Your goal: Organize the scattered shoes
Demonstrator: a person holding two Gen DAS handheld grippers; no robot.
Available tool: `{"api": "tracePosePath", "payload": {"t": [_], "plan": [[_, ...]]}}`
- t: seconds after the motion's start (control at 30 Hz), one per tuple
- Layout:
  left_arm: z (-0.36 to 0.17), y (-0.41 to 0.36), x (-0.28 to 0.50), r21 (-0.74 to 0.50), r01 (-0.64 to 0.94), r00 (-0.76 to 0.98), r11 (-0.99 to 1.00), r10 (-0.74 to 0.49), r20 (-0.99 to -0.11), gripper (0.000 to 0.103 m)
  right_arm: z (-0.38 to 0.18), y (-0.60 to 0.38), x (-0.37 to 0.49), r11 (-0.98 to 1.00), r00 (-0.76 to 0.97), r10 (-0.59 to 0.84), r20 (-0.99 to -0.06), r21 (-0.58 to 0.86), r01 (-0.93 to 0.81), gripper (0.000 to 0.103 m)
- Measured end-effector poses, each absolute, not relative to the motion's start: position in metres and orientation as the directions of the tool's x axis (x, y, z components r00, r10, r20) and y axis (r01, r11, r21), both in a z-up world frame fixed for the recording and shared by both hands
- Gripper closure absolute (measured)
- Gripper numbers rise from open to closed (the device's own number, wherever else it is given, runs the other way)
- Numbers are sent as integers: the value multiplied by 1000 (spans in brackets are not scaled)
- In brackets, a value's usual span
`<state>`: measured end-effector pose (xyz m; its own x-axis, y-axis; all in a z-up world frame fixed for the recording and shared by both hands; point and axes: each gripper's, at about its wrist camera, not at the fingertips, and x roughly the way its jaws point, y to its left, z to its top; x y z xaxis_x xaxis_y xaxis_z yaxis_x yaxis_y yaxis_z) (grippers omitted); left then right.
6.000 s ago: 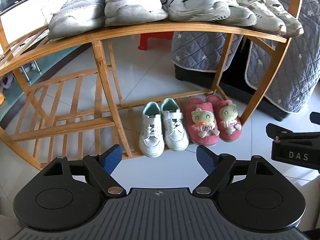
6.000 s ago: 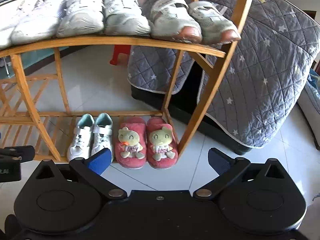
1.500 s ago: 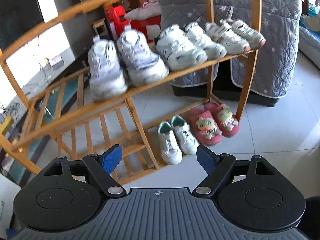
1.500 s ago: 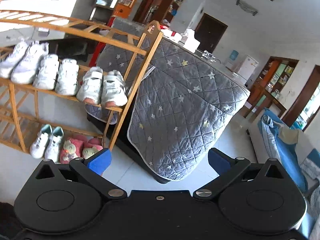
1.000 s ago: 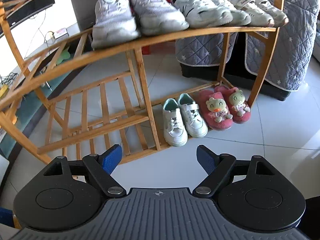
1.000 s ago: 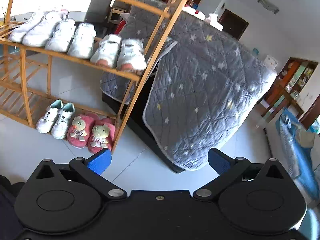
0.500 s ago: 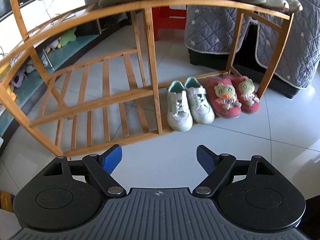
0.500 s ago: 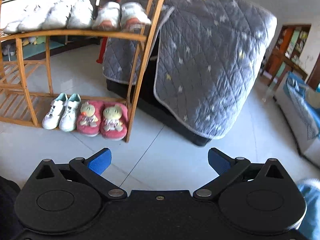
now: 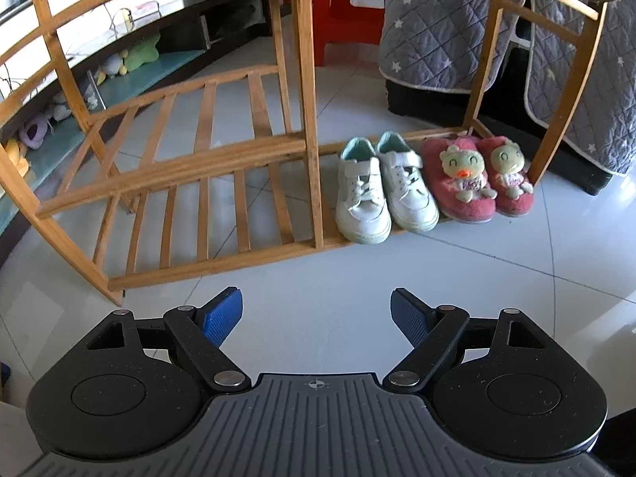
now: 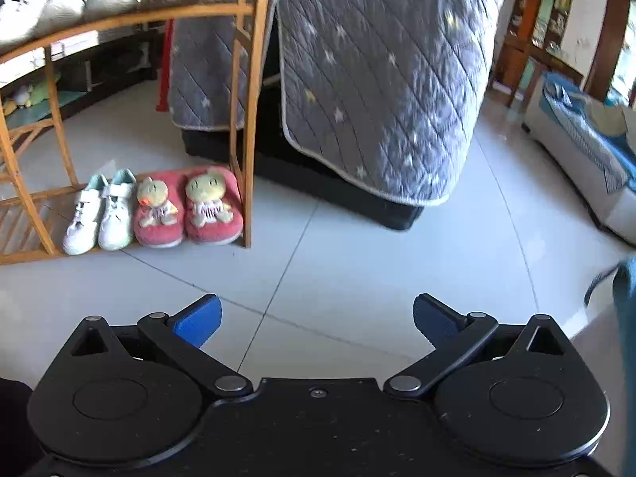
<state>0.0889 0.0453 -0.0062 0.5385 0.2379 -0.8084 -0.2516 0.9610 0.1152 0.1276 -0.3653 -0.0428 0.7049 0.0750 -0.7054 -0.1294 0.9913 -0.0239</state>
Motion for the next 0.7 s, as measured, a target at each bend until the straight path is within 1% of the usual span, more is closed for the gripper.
{"api": "tracePosePath", "payload": {"t": [0.17,0.33,0.5,0.7], "plan": [[-32,50,90,110,-242,510,964,223,-831,21,-72,-370,122,996,674,67,-736,14,-85,0],[-59,55,86,105,-237,494,966,212,-843,21,-101,-372,110,999,655,34,-755,3,-49,0],[-86,60,78,140,-238,454,961,238,-858,21,-128,-376,94,1000,644,-11,-765,3,22,0],[-119,81,57,138,-301,409,944,259,-875,21,-166,-390,80,990,590,-91,-802,-9,140,0]]}}
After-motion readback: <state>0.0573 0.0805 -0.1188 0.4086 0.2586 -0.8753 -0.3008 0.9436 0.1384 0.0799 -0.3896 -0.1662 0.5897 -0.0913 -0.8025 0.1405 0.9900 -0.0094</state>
